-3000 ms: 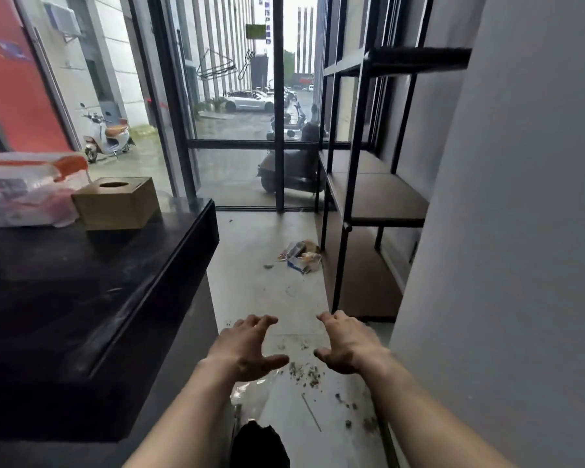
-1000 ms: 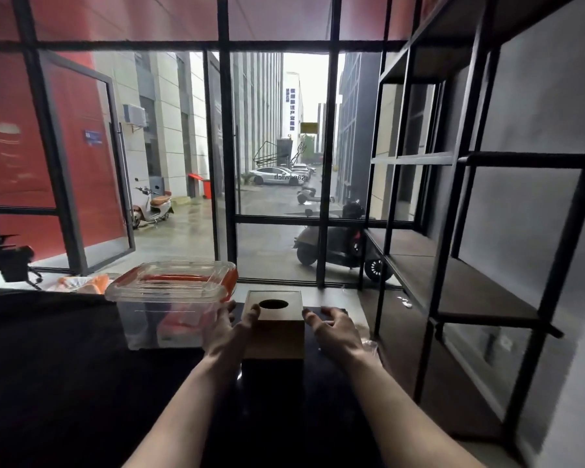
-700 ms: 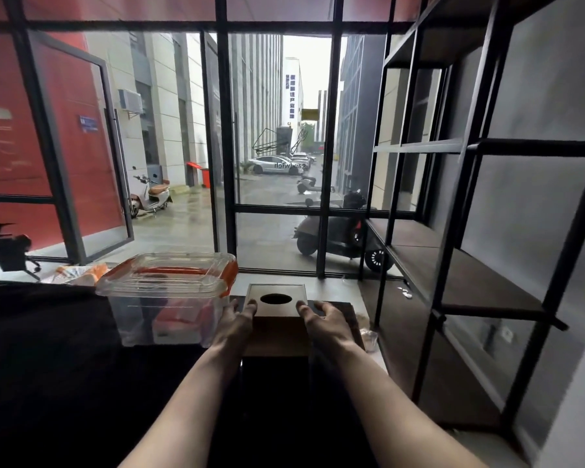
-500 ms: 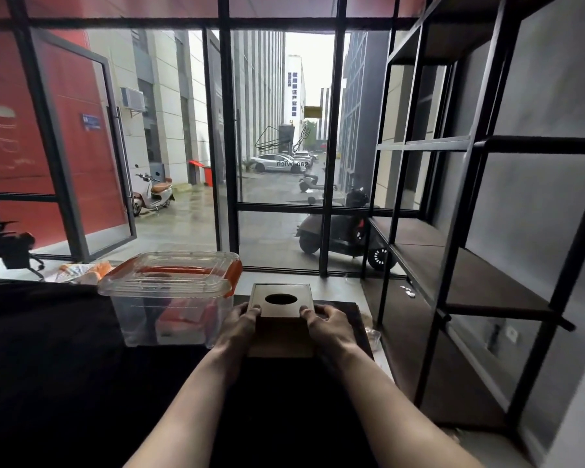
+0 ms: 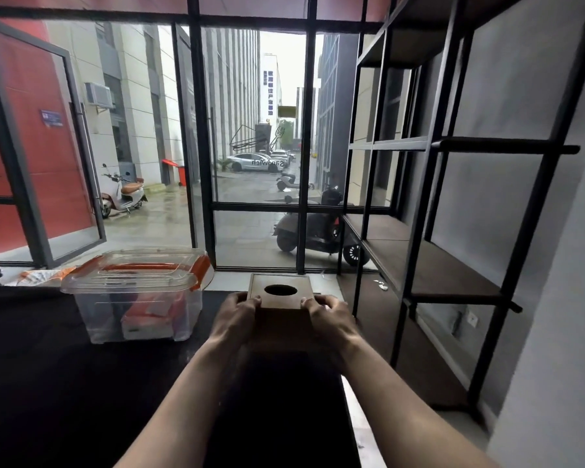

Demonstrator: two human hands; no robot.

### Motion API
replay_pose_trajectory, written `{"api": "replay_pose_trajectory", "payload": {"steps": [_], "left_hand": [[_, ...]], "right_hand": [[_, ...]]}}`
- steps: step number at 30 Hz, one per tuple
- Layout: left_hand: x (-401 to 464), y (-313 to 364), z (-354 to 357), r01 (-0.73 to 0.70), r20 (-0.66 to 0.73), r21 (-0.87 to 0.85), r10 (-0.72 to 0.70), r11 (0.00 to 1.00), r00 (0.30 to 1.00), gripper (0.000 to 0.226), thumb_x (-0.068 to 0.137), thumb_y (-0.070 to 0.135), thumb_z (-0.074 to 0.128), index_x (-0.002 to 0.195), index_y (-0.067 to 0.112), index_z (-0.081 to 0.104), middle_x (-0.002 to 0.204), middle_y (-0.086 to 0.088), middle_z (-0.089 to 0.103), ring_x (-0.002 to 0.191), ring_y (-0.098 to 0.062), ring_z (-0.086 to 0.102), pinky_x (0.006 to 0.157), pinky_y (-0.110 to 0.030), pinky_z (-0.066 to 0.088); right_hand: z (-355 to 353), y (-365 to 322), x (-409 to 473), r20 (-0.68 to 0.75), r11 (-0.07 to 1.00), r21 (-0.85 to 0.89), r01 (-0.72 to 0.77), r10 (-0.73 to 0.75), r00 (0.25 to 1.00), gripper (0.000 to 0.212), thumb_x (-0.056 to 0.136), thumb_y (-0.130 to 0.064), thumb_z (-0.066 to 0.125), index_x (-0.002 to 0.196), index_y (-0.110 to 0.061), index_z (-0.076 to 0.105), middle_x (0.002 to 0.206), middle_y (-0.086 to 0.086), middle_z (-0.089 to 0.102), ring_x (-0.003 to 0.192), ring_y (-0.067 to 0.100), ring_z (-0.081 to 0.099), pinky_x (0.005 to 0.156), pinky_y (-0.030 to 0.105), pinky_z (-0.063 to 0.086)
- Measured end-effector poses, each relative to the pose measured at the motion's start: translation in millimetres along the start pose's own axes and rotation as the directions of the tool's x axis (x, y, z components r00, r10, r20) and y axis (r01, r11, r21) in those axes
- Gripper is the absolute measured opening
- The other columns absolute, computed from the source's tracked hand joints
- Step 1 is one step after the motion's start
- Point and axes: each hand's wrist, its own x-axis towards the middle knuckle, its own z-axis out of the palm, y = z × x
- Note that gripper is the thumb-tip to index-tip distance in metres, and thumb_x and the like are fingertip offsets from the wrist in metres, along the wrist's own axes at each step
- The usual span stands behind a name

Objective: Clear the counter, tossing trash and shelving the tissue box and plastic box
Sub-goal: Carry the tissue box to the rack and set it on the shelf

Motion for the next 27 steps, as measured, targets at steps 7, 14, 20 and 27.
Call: {"api": "replay_pose_trajectory", "payload": {"steps": [7,14,20,27], "left_hand": [[-46,14,102,-0.061,0.053,0.065,0.057,0.996,0.997,0.04,0.095,0.033,0.054,0.13,0.015,0.056,0.117,-0.016,0.066,0.101,-0.033,0.065,0.083,-0.047,0.059],[-102,18,248,-0.067,0.071,0.008,0.066,0.998,0.995,0.03,0.099,0.024,0.051,0.126,0.011,0.054,0.098,-0.006,0.063,0.082,-0.015,0.06,0.056,-0.024,0.045],[-131,15,347,-0.053,0.101,0.014,0.052,0.998,0.994,0.035,0.099,0.025,0.05,0.131,0.012,0.051,0.12,-0.015,0.061,0.094,-0.022,0.059,0.062,-0.028,0.046],[-118,13,406,-0.055,0.103,0.039,0.051,0.998,0.993,0.034,0.099,0.026,0.049,0.131,0.013,0.05,0.12,-0.014,0.06,0.104,-0.027,0.058,0.068,-0.03,0.048]], "right_hand": [[-113,37,2,-0.034,0.994,0.111,0.01,-0.006,0.999,0.059,0.049,-0.065,0.064,0.094,-0.028,0.068,0.106,0.008,0.076,0.095,0.029,0.075,0.083,0.054,0.064],[-262,76,-1,-0.038,0.993,0.116,0.002,0.003,0.999,0.057,0.073,-0.05,0.069,0.122,-0.022,0.065,0.115,0.013,0.071,0.097,0.03,0.073,0.078,0.052,0.066],[-360,110,12,-0.011,0.993,0.118,-0.011,0.012,1.0,0.041,0.098,-0.033,0.064,0.133,-0.013,0.058,0.116,0.014,0.066,0.084,0.018,0.068,0.054,0.021,0.058],[-401,129,45,-0.033,0.996,0.092,0.005,-0.002,0.999,0.051,0.09,-0.043,0.068,0.133,-0.017,0.06,0.128,0.015,0.066,0.11,0.031,0.068,0.095,0.051,0.06]]}}
